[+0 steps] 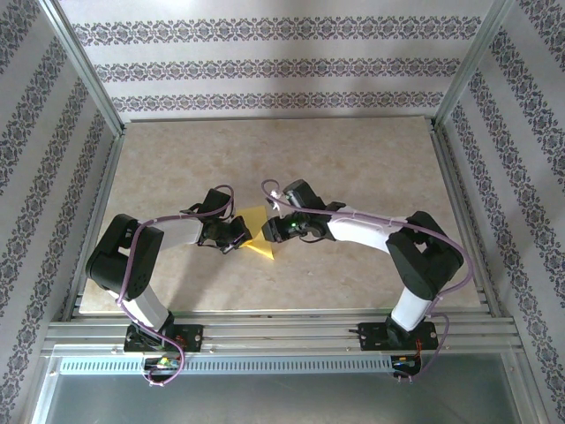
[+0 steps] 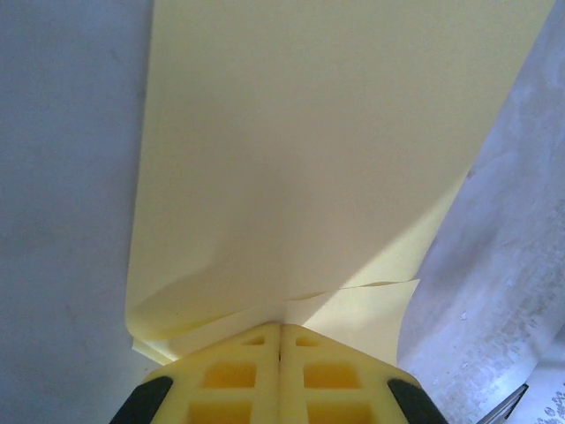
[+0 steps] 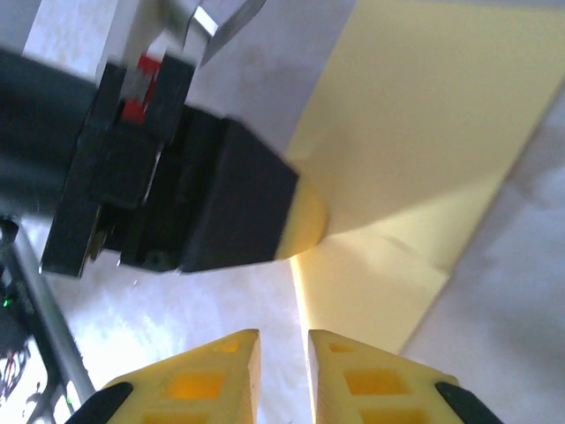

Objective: Fold a paper plane with a square sheet of paper (pick it up from the middle)
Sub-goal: Third fold the triangle at the center of the table.

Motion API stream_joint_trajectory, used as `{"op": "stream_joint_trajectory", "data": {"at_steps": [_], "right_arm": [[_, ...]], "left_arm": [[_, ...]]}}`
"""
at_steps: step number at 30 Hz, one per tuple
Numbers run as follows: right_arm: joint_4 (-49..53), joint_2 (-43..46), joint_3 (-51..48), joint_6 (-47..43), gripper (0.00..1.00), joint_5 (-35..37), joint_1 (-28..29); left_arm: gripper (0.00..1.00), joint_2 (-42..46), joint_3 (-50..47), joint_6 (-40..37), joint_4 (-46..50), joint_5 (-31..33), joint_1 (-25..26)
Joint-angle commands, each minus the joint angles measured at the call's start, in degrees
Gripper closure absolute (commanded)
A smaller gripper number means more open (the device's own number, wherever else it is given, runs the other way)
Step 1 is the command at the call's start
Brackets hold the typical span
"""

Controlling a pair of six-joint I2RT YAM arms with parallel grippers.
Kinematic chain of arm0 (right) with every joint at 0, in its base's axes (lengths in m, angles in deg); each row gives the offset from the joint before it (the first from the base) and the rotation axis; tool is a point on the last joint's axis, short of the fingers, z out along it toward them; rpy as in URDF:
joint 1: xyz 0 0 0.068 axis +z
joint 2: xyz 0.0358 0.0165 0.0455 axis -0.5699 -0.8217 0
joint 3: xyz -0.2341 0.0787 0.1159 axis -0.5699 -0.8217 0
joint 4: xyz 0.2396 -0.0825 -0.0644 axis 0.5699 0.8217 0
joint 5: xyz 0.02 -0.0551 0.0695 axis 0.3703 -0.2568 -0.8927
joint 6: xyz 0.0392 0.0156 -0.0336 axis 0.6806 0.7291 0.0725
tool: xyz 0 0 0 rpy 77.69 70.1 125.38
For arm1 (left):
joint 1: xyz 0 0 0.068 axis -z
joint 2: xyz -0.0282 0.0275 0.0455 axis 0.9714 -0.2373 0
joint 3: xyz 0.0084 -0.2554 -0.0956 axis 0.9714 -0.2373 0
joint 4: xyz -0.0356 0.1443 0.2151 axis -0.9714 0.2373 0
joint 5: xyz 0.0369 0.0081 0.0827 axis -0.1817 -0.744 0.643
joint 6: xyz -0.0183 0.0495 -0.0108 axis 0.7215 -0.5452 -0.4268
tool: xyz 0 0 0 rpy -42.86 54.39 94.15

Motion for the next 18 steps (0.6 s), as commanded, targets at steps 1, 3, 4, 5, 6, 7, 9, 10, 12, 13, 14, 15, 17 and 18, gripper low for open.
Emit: {"op": "stream_joint_trajectory", "data": {"at_steps": [1, 3, 4, 5, 6, 7, 9, 10, 12, 13, 14, 15, 17, 18], "right_arm": [[2.11, -2.91, 1.22, 0.52, 0.80, -4.41, 1.29], [1.99, -4.40, 2.03, 0.70, 0.81, -4.96, 1.65], [1.94, -5.07, 2.47, 0.81, 0.82, -5.04, 1.75], [1.79, -5.85, 2.74, 0.83, 0.82, -5.23, 1.83], [1.81, -6.38, 2.97, 0.80, 0.82, -5.23, 1.92], [1.80, -6.95, 3.32, 0.81, 0.83, -5.30, 2.01], [1.96, -7.96, 3.95, 0.73, 0.83, -5.71, 2.14], [1.99, -8.47, 4.17, 0.68, 0.83, -5.72, 2.19], [2.12, -9.16, 4.31, 0.66, 0.83, -5.70, 2.31], [2.22, -9.36, 4.28, 0.66, 0.83, -5.67, 2.31], [2.37, -9.61, 4.26, 0.59, 0.83, -5.59, 2.28], [2.64, -9.72, 4.20, 0.46, 0.83, -5.67, 2.35], [3.20, -9.94, 4.18, 0.15, 0.83, -5.50, 2.36], [3.41, -10.02, 4.09, 0.08, 0.83, -5.38, 2.45]], "left_arm": [[0.98, -2.41, -2.40, -1.55, 4.03, 3.84, 0.65], [0.98, -2.40, -2.36, -1.45, 3.65, 3.42, 0.59], [0.98, -2.47, -2.27, -1.48, 3.49, 3.34, 0.62], [0.98, -2.49, -2.30, -1.53, 3.44, 3.18, 0.65], [0.98, -2.56, -2.23, -1.53, 3.38, 3.03, 0.61], [0.98, -2.58, -2.24, -1.46, 3.35, 3.02, 0.65], [0.98, -2.67, -2.22, -1.58, 3.38, 2.97, 0.64], [0.98, -2.67, -2.24, -1.61, 3.38, 2.94, 0.64], [0.98, -2.67, -2.29, -1.61, 3.45, 3.00, 0.61], [0.98, -2.61, -2.24, -1.61, 3.48, 3.02, 0.64], [0.98, -2.58, -2.24, -1.62, 3.55, 3.08, 0.62], [0.98, -2.57, -2.23, -1.61, 3.60, 3.03, 0.64], [0.98, -2.56, -2.22, -1.61, 3.73, 3.15, 0.65], [0.98, -2.56, -2.22, -1.57, 3.73, 3.13, 0.59]]}}
